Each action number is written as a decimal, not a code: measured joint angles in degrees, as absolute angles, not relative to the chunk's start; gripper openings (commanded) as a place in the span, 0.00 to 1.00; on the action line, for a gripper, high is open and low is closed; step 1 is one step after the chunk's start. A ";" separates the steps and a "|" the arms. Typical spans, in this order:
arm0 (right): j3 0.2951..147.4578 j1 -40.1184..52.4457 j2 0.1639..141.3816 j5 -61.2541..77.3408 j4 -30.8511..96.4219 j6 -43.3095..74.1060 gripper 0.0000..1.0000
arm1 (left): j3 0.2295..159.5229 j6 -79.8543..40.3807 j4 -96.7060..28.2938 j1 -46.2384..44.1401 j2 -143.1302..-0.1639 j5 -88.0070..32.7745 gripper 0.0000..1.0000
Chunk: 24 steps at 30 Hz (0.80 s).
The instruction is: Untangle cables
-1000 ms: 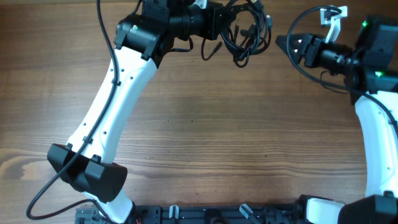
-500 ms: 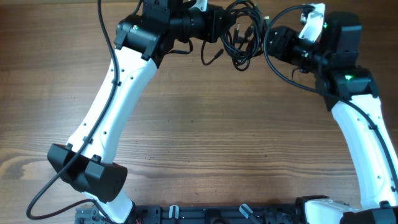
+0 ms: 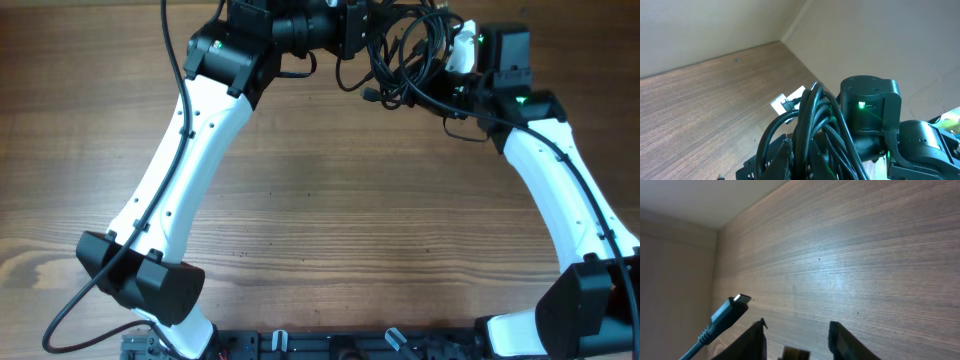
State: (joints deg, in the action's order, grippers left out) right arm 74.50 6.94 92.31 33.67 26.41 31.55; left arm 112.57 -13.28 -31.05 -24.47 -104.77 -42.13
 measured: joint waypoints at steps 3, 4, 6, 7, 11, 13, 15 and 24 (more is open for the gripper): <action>74.50 3.77 91.90 35.59 26.26 30.83 0.66 | 112.57 -13.61 -31.07 -24.47 -104.77 -42.04 0.04; 74.50 1.45 90.87 36.01 26.28 30.79 0.69 | 112.57 -13.65 -31.03 -24.47 -104.77 -42.00 0.04; 74.50 -2.07 87.31 36.75 26.30 30.50 0.69 | 112.57 -13.69 -31.07 -24.47 -104.77 -41.91 0.04; 74.50 -3.16 84.99 37.41 26.24 30.30 0.69 | 112.57 -13.85 -31.07 -24.47 -104.77 -41.91 0.04; 74.52 -3.44 77.06 40.99 24.91 28.53 0.68 | 112.57 -14.48 -31.18 -24.47 -104.77 -41.89 0.04; 74.52 -3.42 75.64 41.71 24.75 28.21 0.67 | 112.57 -16.03 -31.20 -24.49 -104.77 -41.87 0.04; 74.52 -3.42 75.64 41.82 24.80 28.21 0.65 | 112.57 -16.60 -31.22 -24.51 -104.77 -41.85 0.04; 74.52 -5.13 75.61 29.41 19.66 32.40 0.73 | 112.57 -17.08 -34.20 -24.58 -104.77 -40.36 0.04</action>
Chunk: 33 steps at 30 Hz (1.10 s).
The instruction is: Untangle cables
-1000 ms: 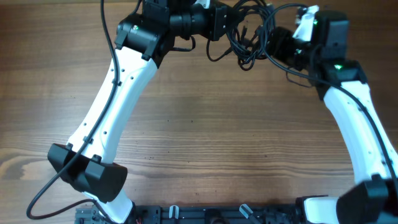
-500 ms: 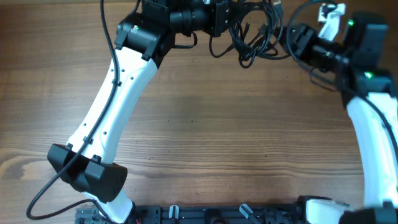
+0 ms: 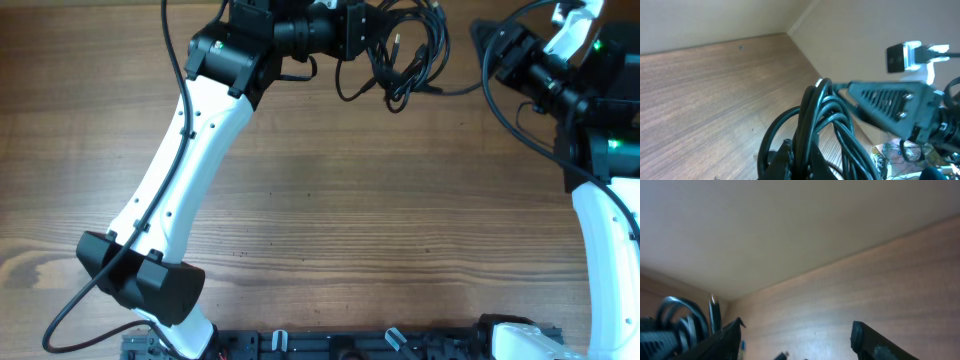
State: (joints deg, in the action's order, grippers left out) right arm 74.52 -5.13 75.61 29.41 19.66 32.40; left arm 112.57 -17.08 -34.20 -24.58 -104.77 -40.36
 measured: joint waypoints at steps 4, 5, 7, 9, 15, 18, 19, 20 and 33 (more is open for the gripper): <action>74.52 -5.19 75.61 31.79 17.12 32.97 0.72 | 112.57 -17.10 -35.42 -24.58 -104.77 -39.92 0.04; 74.52 -5.19 75.61 33.32 17.23 32.97 0.72 | 112.57 -17.10 -35.40 -24.58 -104.77 -39.92 0.04; 74.52 -5.19 75.61 35.92 18.87 32.71 0.70 | 112.57 -17.10 -35.40 -24.58 -104.77 -39.92 0.04; 74.63 -5.04 75.61 37.54 24.08 32.10 0.68 | 112.57 -17.10 -35.46 -24.58 -104.77 -39.88 0.04; 74.63 -2.90 76.82 41.60 26.11 29.87 0.68 | 112.57 -17.10 -35.38 -24.58 -104.77 -39.70 0.04; 74.63 -2.92 76.93 42.61 25.30 29.67 0.68 | 112.57 -17.10 -35.40 -24.58 -104.77 -39.70 0.04; 74.63 -2.92 76.93 42.87 25.67 29.65 0.68 | 112.57 -17.10 -35.40 -24.58 -104.77 -39.70 0.04; 74.63 -2.92 76.93 43.09 26.24 29.47 0.68 | 112.57 -17.10 -35.38 -24.58 -104.77 -39.70 0.04; 74.70 -0.16 88.25 42.63 30.30 27.35 0.60 | 112.57 -20.99 -28.05 -24.47 -104.77 -39.31 0.04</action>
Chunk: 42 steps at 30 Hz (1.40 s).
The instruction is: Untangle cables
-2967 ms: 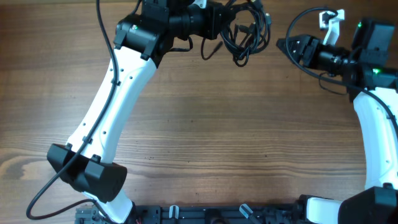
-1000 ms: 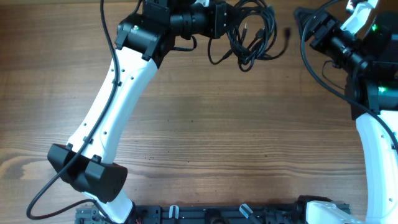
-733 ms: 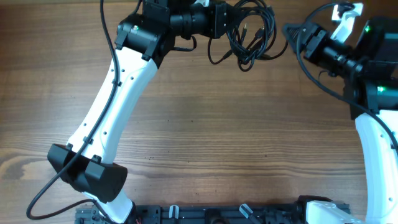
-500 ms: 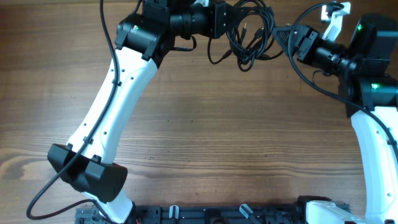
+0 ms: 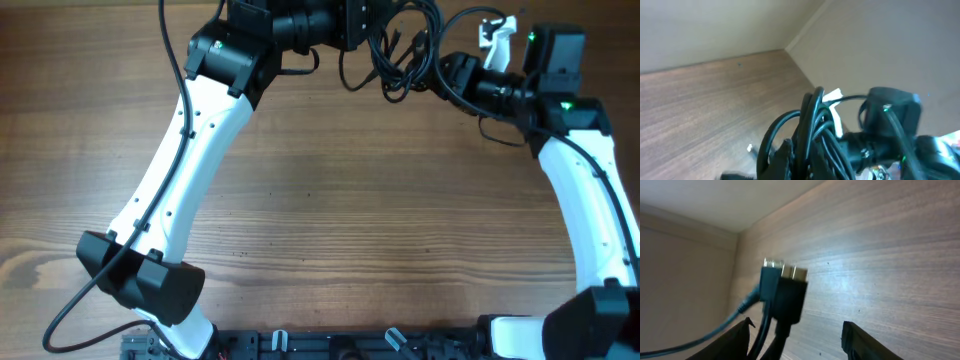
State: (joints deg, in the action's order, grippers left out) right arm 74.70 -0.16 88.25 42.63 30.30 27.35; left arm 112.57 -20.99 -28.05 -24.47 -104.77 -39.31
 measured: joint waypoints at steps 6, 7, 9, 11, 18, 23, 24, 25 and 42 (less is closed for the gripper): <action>74.70 4.64 89.10 43.72 29.98 27.38 0.59 | 112.57 -25.26 -21.91 -24.47 -104.77 -39.18 0.04; 74.70 5.13 89.10 43.94 29.58 27.40 0.59 | 112.57 -27.03 -21.82 -24.47 -104.77 -38.65 0.04; 74.70 5.08 89.10 44.12 29.23 27.62 0.59 | 112.57 -29.23 -22.90 -24.47 -104.77 -37.04 0.04; 74.70 4.32 89.10 44.14 29.17 27.81 0.60 | 112.57 -30.89 -24.97 -24.47 -104.77 -34.74 0.04; 74.70 -2.72 89.10 42.19 30.30 27.66 0.63 | 112.57 -32.91 -36.77 -24.47 -104.73 -25.32 0.04; 74.67 -5.89 88.86 41.74 30.85 25.61 0.65 | 112.57 -38.26 -45.34 -24.45 -104.73 -19.07 0.04; 74.67 -5.89 88.49 42.26 30.85 24.99 0.66 | 112.57 -40.45 -46.44 -24.45 -104.73 -18.26 0.04; 74.67 -5.76 87.46 43.09 31.03 24.10 0.66 | 112.57 -43.33 -47.48 -24.45 -104.71 -17.67 0.04; 74.67 5.17 79.59 45.28 26.92 27.24 0.60 | 112.57 -91.92 -50.04 -25.61 -104.68 -16.10 0.04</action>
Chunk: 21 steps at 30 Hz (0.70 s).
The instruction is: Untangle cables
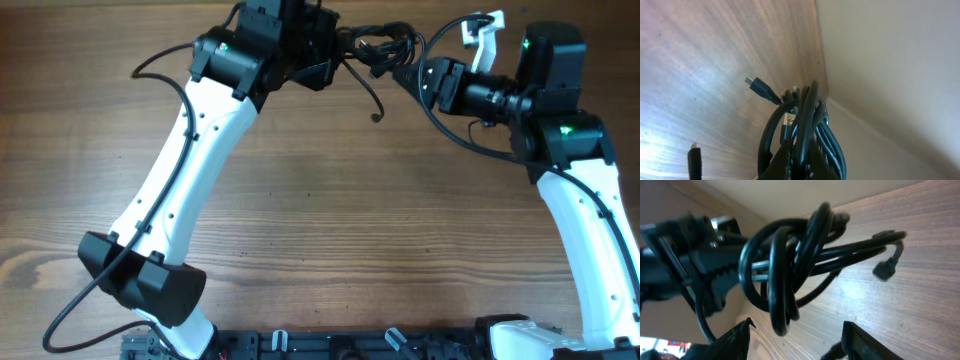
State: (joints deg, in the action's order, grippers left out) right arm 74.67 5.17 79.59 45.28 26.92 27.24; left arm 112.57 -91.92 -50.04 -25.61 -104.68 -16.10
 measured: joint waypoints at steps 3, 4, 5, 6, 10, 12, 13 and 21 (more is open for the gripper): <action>74.67 5.17 79.59 44.53 24.91 28.34 0.60 | 112.57 -97.86 -53.69 -25.61 -104.68 -16.12 0.04; 74.67 5.17 79.59 43.83 24.08 28.86 0.60 | 112.57 -100.42 -55.00 -25.61 -104.68 -16.12 0.04; 74.67 5.17 79.59 43.00 23.59 29.12 0.60 | 112.57 -101.78 -55.37 -25.61 -104.68 -16.36 0.04; 74.67 5.17 79.59 42.35 23.42 29.34 0.60 | 112.57 -102.96 -55.33 -25.61 -104.68 -16.88 0.04; 74.67 5.19 79.66 40.23 23.29 30.81 0.48 | 112.57 -105.41 -55.31 -25.61 -104.68 -21.19 0.04; 74.67 5.78 79.92 39.70 23.07 31.55 0.08 | 112.57 -105.82 -55.31 -25.61 -104.68 -22.57 0.04; 74.67 6.44 80.03 39.07 23.00 32.05 0.07 | 112.57 -105.82 -55.31 -25.61 -104.68 -22.76 0.04; 74.70 7.46 80.03 36.38 23.51 34.17 0.04 | 112.57 -105.82 -56.10 -25.52 -104.68 -22.13 0.04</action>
State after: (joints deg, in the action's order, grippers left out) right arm 74.70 7.46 80.03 36.38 23.51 34.17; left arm 112.57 -105.82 -56.10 -25.52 -104.68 -22.13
